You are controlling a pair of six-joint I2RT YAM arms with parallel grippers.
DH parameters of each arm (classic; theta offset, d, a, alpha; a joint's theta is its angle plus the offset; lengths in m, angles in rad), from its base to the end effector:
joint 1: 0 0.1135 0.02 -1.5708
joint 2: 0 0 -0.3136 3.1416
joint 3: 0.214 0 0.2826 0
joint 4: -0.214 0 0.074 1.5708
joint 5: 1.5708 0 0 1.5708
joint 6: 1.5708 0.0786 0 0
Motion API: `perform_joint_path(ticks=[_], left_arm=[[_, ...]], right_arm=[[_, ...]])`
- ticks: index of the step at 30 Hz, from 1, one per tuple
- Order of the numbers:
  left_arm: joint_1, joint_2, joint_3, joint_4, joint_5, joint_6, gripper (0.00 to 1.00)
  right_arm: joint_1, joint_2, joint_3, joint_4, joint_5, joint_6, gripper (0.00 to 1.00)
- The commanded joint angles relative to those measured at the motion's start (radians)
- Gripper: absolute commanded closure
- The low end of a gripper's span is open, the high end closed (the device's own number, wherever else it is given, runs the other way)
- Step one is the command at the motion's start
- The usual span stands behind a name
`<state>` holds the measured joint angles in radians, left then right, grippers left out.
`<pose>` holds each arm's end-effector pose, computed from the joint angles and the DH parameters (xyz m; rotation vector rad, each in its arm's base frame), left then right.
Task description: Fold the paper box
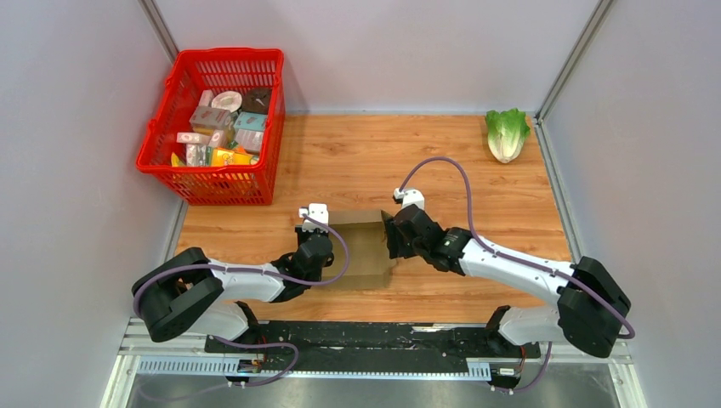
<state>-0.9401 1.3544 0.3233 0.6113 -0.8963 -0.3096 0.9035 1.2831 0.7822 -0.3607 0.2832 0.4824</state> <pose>0.2020 -0.1725 0.1636 0.0236 1.8280 0.0182 0.2025 0.2216 0.2208 -0.3786 2.3794 0.3052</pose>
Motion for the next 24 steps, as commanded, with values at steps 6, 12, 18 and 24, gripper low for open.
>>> perform_joint_path(ticks=[6,12,18,24], left_arm=[[-0.008,-0.023,-0.012,-0.028,0.014,-0.014,1.0],[-0.008,-0.014,-0.006,-0.028,0.016,-0.019,1.0],[-0.008,-0.015,-0.007,-0.028,0.017,-0.02,1.0],[-0.008,-0.049,-0.003,-0.073,0.079,-0.019,1.0]], right_arm=[[-0.006,0.097,-0.052,0.143,0.069,-0.013,0.52],[-0.008,0.183,-0.066,0.244,0.122,0.016,0.6],[-0.008,0.242,-0.06,0.266,0.166,0.051,0.75],[-0.006,0.249,-0.09,0.292,0.154,0.076,0.91]])
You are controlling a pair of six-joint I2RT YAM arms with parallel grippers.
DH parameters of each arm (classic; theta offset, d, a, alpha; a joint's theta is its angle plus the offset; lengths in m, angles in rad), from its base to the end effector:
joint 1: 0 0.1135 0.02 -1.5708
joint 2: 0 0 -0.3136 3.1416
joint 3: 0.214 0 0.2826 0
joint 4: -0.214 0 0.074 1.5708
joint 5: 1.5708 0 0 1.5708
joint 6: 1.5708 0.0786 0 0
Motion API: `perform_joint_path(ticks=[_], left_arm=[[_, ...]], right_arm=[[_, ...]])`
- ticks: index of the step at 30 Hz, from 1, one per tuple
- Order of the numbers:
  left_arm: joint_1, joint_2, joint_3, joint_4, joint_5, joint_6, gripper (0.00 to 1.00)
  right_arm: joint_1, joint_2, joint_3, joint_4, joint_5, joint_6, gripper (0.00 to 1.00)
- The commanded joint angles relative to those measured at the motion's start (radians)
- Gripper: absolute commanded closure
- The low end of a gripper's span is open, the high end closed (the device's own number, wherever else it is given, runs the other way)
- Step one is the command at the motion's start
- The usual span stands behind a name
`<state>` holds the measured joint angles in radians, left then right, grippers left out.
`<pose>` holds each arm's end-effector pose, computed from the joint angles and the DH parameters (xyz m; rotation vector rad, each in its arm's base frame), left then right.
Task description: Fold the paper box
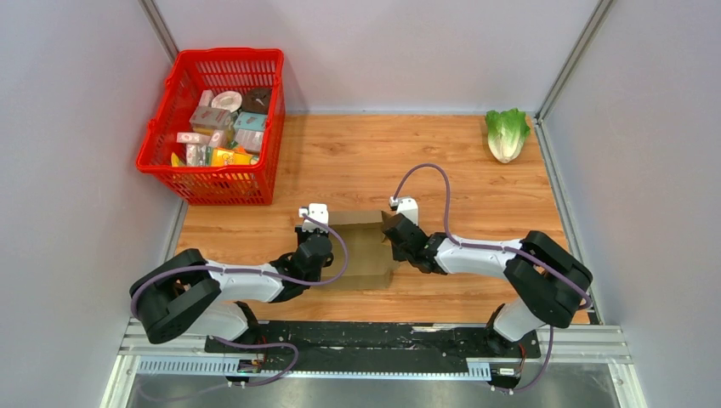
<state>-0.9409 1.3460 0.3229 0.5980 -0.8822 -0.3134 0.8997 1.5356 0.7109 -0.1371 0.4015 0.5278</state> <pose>0.2010 -0.1728 0.1636 0.0333 1.8357 0.0066 0.2257 0.2348 0.1448 -0.2960 2.4123 0.1259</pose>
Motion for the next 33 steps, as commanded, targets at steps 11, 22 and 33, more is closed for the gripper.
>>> perform_joint_path(ticks=[11,22,33], left_arm=[[-0.007,-0.269,-0.027,-0.194,0.114,0.053,0.62],[-0.007,-0.613,-0.067,-0.431,0.505,-0.021,0.73],[-0.211,-0.063,0.136,-0.104,0.637,-0.044,0.97]], right_arm=[[-0.007,-0.152,0.021,-0.07,0.031,-0.012,0.59],[-0.024,-0.258,0.021,-0.091,-0.046,-0.074,0.43],[-0.024,-0.275,0.002,-0.094,-0.099,-0.043,0.58]])
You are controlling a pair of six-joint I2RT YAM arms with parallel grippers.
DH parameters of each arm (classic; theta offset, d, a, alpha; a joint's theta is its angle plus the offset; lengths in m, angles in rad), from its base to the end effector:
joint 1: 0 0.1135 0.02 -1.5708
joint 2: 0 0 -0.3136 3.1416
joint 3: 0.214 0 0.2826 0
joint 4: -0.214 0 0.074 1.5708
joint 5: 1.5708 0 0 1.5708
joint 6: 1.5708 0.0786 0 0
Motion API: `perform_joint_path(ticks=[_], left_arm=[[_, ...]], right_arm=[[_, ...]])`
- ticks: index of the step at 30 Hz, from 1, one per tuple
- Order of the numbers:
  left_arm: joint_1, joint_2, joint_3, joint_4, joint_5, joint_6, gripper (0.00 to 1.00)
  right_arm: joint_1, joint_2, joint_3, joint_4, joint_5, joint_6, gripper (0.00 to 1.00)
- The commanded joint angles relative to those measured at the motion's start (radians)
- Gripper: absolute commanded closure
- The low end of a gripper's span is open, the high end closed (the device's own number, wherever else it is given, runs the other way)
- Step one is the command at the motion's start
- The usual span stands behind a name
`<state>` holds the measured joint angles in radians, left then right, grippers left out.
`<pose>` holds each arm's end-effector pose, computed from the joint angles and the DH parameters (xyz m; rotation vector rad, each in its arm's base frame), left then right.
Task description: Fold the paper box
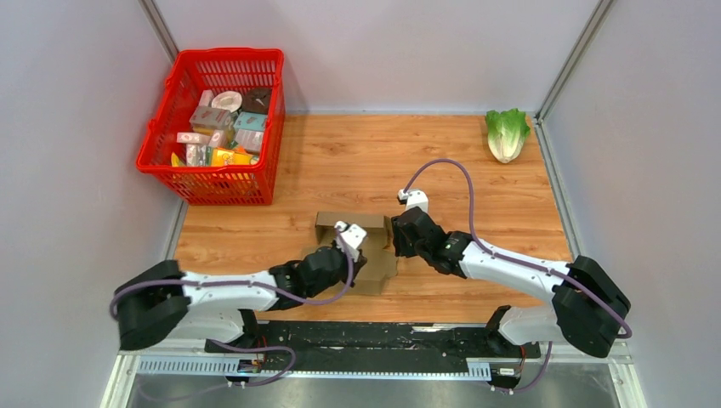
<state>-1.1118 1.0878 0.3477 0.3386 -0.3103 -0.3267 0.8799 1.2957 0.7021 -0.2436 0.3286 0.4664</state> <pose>0.1348 -0.2186 0.1911 0.5729 1.9239 -0.6357 0.2086 0.2125 0.2004 -0.3374 2.3413 0.2594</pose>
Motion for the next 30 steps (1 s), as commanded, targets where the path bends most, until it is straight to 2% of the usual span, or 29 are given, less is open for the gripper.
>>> perform_joint_path(ticks=[1,6,12,18,30], left_arm=[[-0.046,0.236,0.122,0.21,0.077,-0.044,1.0],[-0.083,0.417,0.151,0.329,0.05,-0.087,1.0],[-0.086,0.524,0.149,0.43,0.06,-0.146,1.0],[-0.095,0.557,0.1,0.477,0.005,-0.199,1.0],[-0.125,0.595,0.069,0.455,-0.082,-0.207,1.0]], right_arm=[[-0.002,-0.038,0.008,0.012,-0.029,0.023,0.58],[-0.004,-0.049,0.013,0.004,-0.033,0.035,0.64],[-0.005,-0.039,0.025,-0.017,-0.042,0.044,0.67],[-0.004,-0.052,0.019,-0.014,-0.046,0.063,0.73],[-0.006,0.013,0.0,0.044,-0.005,0.032,0.8]])
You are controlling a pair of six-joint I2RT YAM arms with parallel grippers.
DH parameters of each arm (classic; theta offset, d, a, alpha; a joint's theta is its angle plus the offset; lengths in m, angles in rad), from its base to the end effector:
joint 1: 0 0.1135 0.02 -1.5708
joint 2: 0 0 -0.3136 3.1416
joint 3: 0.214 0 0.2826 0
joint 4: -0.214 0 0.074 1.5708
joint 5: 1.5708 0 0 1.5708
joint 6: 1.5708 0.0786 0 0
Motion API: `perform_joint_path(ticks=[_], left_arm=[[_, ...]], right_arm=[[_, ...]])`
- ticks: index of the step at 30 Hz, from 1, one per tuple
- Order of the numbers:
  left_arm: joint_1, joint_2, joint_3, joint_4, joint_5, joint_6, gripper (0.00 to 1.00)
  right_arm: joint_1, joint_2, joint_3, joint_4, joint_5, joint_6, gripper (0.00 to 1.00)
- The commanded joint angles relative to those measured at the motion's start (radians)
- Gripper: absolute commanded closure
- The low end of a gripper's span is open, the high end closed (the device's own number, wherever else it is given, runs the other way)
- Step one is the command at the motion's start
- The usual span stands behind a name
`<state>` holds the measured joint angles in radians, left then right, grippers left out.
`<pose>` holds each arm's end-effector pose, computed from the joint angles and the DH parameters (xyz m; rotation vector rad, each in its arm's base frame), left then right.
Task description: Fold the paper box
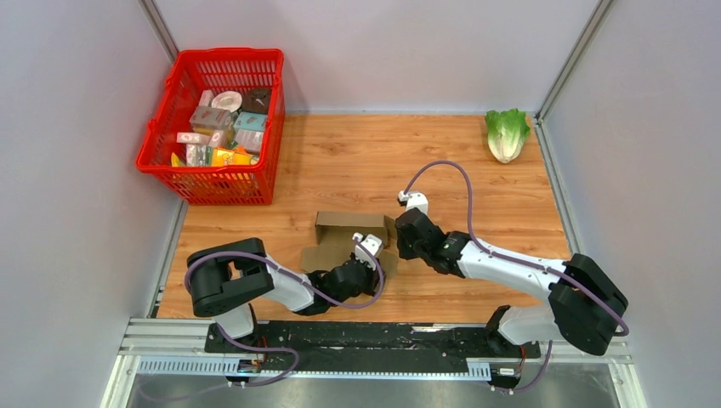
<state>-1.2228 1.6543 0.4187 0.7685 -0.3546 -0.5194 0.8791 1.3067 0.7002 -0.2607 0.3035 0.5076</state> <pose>0.1367 -0.2967 0.1185 0.5000 2.0269 -0.7379 0.2067 0.2127 0.1945 -0.3109 2.3842 0.2808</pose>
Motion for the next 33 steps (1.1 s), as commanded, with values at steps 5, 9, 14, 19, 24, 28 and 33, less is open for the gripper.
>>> perform_joint_path(ticks=[5,9,14,19,24,28,33], left_arm=[[-0.027,0.022,0.011,-0.015,-0.078,-0.018,1.0],[-0.03,0.021,0.012,-0.026,-0.089,-0.018,1.0],[-0.034,0.032,0.026,-0.037,-0.09,-0.013,1.0],[-0.035,0.044,0.028,-0.035,-0.104,-0.017,1.0],[-0.035,0.048,0.026,-0.035,-0.107,-0.018,1.0],[-0.035,0.047,0.017,-0.028,-0.112,-0.022,1.0],[-0.035,0.045,-0.004,0.005,-0.118,-0.025,1.0]], right_arm=[[-0.005,0.003,0.012,0.078,0.008,0.008,0.86],[0.001,0.016,0.024,0.074,0.002,0.029,0.94],[0.018,0.014,0.031,0.043,-0.004,0.098,1.0],[0.038,-0.015,0.038,-0.003,-0.017,0.213,0.99],[0.06,0.0,0.027,0.001,-0.012,0.289,0.94],[0.089,0.005,0.021,0.024,-0.012,0.276,0.91],[0.084,-0.05,0.025,0.008,-0.053,0.169,0.74]])
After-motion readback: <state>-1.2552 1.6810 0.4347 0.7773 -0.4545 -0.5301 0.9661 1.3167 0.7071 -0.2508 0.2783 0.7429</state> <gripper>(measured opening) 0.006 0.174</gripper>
